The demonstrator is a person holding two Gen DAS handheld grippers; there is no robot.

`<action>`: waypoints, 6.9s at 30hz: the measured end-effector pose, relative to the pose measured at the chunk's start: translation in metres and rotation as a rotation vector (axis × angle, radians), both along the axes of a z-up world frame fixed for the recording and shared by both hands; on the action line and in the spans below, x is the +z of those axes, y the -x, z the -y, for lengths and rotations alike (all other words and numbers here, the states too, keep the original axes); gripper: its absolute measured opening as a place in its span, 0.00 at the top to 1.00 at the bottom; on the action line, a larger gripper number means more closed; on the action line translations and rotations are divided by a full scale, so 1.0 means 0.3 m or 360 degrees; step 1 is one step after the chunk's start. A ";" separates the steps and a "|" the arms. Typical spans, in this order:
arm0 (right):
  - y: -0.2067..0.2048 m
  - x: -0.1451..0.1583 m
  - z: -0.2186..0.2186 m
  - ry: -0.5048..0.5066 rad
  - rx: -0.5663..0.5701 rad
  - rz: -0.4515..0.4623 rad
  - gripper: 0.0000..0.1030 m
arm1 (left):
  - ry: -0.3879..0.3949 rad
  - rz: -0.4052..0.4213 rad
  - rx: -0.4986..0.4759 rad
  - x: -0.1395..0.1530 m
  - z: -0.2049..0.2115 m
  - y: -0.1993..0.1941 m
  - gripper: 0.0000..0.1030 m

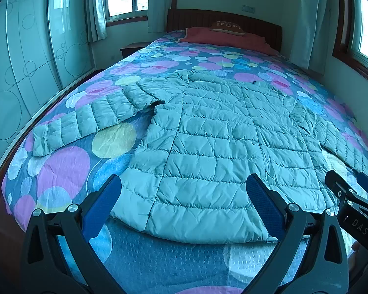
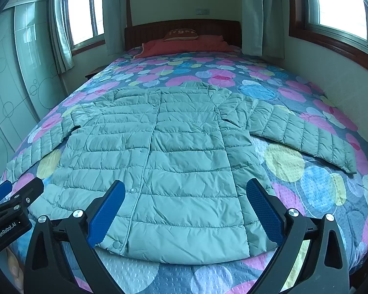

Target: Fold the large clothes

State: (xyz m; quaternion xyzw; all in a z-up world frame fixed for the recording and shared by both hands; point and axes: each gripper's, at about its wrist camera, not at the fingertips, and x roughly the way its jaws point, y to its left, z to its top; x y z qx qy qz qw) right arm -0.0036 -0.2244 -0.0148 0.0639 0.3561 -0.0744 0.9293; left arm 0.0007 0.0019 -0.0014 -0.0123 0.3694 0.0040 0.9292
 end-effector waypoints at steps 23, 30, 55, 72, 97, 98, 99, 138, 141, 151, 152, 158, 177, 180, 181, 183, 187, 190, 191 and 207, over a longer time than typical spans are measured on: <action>0.001 0.000 -0.008 0.0002 0.0004 -0.0010 0.05 | -0.0015 -0.0025 -0.0001 -0.035 -0.016 0.000 0.02; 0.000 0.002 -0.005 0.0002 0.0006 -0.0014 0.05 | -0.0019 -0.0029 0.0001 -0.035 -0.015 -0.002 0.02; 0.001 0.006 -0.004 0.0004 0.0006 -0.0015 0.05 | -0.0021 -0.0033 0.0002 -0.032 -0.012 -0.002 0.02; 0.009 0.001 -0.028 0.0012 0.0013 -0.0008 0.05 | -0.0023 -0.0031 0.0004 -0.033 -0.014 0.000 0.02; -0.004 -0.026 0.027 -0.0071 -0.0017 -0.0051 0.05 | 0.0277 -0.0280 0.0050 -0.097 -0.129 -0.069 0.05; -0.007 -0.034 0.046 -0.0107 -0.0021 -0.0055 0.05 | 0.0297 -0.0294 0.0074 -0.108 -0.146 -0.080 0.15; -0.007 -0.038 0.067 -0.0139 -0.0031 -0.0044 0.05 | 0.0311 -0.0311 0.0102 -0.121 -0.168 -0.091 0.26; 0.122 -0.424 1.289 -0.1319 -0.1353 0.0775 0.36 | 0.0319 -0.0122 0.1019 -0.343 -0.722 -0.256 0.20; 0.129 -0.440 1.318 -0.1295 -0.1397 0.0732 0.68 | 0.0256 -0.0142 0.1048 -0.346 -0.729 -0.266 0.20; -0.041 -0.209 1.193 -0.0871 -0.1041 0.0652 0.89 | 0.0041 -0.0275 0.1114 -0.372 -0.736 -0.319 0.12; -0.083 -0.173 1.148 -0.0822 -0.0955 0.0642 0.89 | 0.0040 -0.0276 0.1117 -0.374 -0.738 -0.319 0.10; -0.350 -0.056 0.831 -0.0661 -0.0460 0.0527 0.89 | 0.0042 -0.0274 0.1132 -0.385 -0.749 -0.321 0.05; -0.882 -0.154 -0.175 -0.0517 0.0569 0.0033 0.89 | 0.0050 -0.0237 0.1144 -0.391 -0.755 -0.319 0.02; -0.911 -0.199 -0.244 -0.0496 0.0650 -0.0067 0.89 | 0.0050 -0.0235 0.1143 -0.391 -0.755 -0.320 0.02; -0.920 -0.216 -0.270 -0.0480 0.0672 -0.0107 0.89 | 0.0050 -0.0235 0.1143 -0.391 -0.756 -0.321 0.02; -0.940 -0.254 -0.297 -0.0456 0.0706 -0.0189 0.88 | 0.0049 -0.0235 0.1143 -0.391 -0.756 -0.320 0.02; -0.944 -0.300 -0.329 -0.0460 0.0771 -0.0303 0.61 | 0.0049 -0.0236 0.1143 -0.392 -0.755 -0.320 0.02; -0.897 -0.268 -0.329 -0.0507 0.0849 -0.0276 0.41 | 0.0050 -0.0235 0.1143 -0.392 -0.756 -0.320 0.02; -0.871 -0.246 -0.323 -0.0498 0.0869 -0.0252 0.41 | 0.0050 -0.0235 0.1143 -0.392 -0.756 -0.320 0.02; -0.703 -0.266 0.570 -0.0460 -0.0042 -0.0150 0.72 | 0.0036 -0.0235 0.1146 -0.393 -0.753 -0.324 0.02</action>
